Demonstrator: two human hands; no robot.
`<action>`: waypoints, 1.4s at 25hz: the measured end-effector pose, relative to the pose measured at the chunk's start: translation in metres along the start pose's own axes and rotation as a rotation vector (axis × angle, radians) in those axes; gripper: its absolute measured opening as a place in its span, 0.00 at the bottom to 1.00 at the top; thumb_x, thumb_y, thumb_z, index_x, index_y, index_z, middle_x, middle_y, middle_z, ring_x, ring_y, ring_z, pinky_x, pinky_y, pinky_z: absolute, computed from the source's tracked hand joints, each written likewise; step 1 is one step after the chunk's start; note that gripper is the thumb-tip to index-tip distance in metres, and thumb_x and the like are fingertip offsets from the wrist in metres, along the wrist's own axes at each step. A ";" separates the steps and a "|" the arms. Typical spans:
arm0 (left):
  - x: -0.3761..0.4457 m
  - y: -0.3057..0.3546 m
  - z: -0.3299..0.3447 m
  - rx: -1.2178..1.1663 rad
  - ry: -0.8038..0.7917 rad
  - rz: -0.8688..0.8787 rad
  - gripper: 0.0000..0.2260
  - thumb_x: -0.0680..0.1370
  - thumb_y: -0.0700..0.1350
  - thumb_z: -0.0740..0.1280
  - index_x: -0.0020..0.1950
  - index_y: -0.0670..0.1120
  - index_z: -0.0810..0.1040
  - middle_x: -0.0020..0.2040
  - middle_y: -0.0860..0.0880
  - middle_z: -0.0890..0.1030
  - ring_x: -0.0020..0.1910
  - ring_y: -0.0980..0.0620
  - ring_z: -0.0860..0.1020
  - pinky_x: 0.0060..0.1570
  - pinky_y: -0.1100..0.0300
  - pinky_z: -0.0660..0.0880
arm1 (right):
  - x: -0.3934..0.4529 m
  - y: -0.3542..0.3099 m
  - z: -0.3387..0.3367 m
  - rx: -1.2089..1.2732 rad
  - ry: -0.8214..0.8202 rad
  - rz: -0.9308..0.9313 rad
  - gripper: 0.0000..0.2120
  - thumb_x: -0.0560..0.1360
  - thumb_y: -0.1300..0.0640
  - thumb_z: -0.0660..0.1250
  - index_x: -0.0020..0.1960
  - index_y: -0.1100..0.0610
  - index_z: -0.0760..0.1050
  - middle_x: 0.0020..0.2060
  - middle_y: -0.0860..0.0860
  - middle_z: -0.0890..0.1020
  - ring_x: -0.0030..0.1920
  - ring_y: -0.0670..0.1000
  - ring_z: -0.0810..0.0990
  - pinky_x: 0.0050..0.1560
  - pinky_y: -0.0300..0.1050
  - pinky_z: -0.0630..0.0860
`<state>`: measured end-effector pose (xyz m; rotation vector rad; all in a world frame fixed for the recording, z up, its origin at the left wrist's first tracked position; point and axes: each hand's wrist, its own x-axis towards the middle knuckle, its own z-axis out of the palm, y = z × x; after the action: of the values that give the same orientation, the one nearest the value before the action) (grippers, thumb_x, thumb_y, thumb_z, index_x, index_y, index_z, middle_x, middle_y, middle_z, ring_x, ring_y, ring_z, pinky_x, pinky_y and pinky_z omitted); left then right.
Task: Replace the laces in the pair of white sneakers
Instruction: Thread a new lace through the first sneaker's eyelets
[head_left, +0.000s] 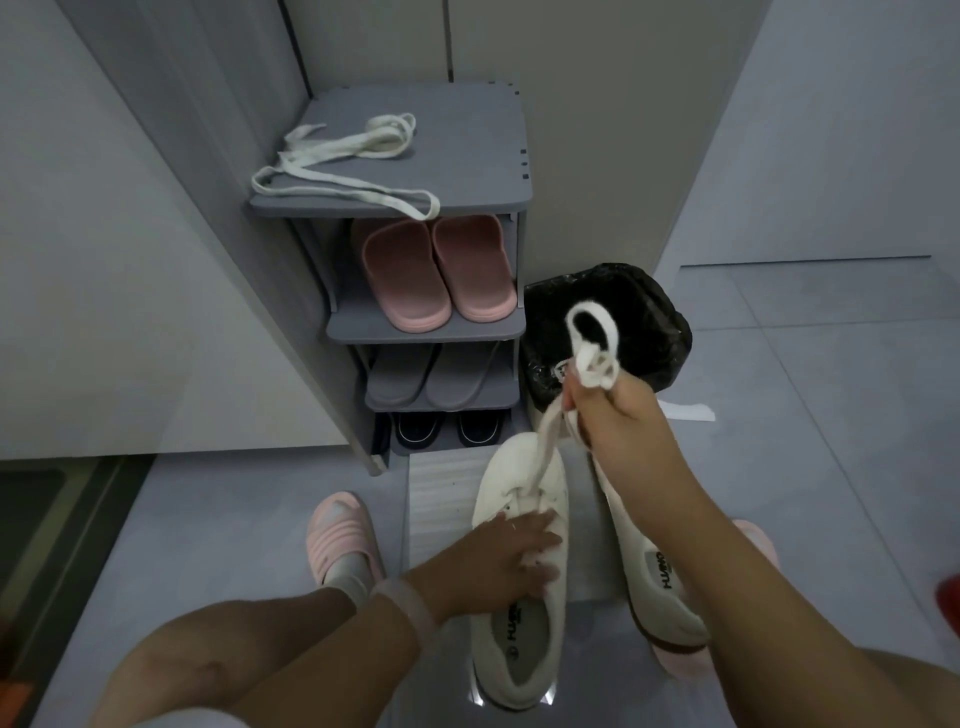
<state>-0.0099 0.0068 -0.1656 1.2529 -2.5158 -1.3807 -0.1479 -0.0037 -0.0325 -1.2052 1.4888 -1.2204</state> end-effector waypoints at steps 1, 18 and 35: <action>0.000 0.004 -0.008 -0.165 0.175 -0.082 0.13 0.78 0.46 0.64 0.62 0.47 0.74 0.61 0.50 0.78 0.63 0.52 0.74 0.65 0.62 0.67 | 0.000 0.001 -0.001 -0.019 -0.038 0.035 0.17 0.80 0.57 0.56 0.34 0.58 0.69 0.18 0.43 0.69 0.22 0.40 0.65 0.30 0.33 0.62; 0.013 0.019 -0.059 -0.049 0.061 -0.109 0.23 0.75 0.41 0.66 0.69 0.49 0.66 0.36 0.55 0.73 0.34 0.61 0.71 0.34 0.71 0.66 | -0.001 0.045 -0.006 -0.168 -0.381 0.277 0.10 0.79 0.60 0.58 0.44 0.52 0.75 0.25 0.42 0.76 0.27 0.38 0.72 0.30 0.32 0.66; -0.001 0.037 -0.081 -0.001 0.350 0.024 0.04 0.76 0.40 0.65 0.50 0.41 0.75 0.41 0.49 0.79 0.41 0.53 0.77 0.41 0.66 0.71 | -0.001 0.098 0.018 -0.541 -0.365 0.223 0.09 0.80 0.53 0.58 0.50 0.55 0.75 0.41 0.51 0.77 0.41 0.49 0.75 0.43 0.42 0.70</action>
<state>-0.0033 -0.0384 -0.0898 1.3242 -2.2825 -1.0479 -0.1462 0.0007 -0.1317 -1.4652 1.6618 -0.4218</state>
